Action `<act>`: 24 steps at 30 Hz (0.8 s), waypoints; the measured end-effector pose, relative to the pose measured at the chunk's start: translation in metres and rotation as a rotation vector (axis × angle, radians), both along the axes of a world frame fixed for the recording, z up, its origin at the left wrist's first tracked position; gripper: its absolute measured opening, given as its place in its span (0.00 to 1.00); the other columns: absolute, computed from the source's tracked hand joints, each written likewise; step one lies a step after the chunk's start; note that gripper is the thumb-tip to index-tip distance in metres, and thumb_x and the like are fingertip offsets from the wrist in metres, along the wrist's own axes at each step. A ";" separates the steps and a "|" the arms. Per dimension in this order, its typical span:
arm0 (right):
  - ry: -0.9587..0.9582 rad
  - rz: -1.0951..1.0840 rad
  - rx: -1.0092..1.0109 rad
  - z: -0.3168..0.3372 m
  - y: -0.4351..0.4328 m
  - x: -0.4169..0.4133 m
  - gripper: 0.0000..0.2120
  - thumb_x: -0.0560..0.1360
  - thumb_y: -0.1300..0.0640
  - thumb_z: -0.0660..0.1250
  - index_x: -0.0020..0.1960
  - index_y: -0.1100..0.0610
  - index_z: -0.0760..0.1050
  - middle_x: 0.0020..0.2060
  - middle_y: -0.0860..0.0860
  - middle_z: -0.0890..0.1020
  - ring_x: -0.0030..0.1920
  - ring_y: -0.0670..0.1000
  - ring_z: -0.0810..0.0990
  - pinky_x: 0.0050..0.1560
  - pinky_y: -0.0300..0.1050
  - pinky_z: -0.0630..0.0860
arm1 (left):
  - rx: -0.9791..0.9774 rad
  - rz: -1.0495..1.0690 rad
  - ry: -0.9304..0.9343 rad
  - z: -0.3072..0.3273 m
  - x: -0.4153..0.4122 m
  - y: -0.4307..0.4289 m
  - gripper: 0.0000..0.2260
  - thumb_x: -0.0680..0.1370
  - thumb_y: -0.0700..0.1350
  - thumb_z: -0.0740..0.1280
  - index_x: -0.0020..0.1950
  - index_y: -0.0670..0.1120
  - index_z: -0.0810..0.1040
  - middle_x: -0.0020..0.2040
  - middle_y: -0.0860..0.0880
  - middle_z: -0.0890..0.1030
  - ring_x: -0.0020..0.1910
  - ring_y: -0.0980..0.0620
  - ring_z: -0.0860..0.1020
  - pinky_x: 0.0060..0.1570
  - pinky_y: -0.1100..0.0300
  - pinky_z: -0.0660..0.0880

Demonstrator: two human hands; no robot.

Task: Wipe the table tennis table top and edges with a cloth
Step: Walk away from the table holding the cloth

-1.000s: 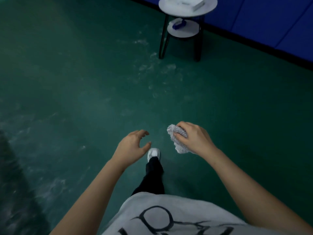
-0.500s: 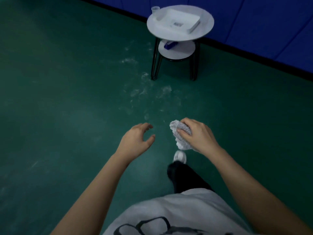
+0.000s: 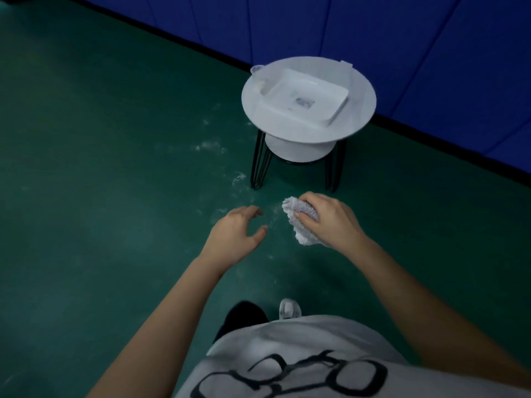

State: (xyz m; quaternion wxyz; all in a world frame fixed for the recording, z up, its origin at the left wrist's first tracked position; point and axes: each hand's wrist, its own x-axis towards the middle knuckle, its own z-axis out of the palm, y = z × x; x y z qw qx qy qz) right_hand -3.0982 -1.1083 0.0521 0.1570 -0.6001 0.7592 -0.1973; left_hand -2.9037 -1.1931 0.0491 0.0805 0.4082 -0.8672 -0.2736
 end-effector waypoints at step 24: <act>-0.226 -0.479 0.057 -0.034 -0.410 -0.179 0.12 0.76 0.45 0.63 0.51 0.53 0.72 0.41 0.49 0.77 0.39 0.51 0.75 0.38 0.47 0.71 | 0.024 -0.419 -0.101 -0.022 -0.245 -0.494 0.15 0.76 0.51 0.65 0.61 0.48 0.74 0.56 0.50 0.79 0.56 0.51 0.75 0.50 0.58 0.73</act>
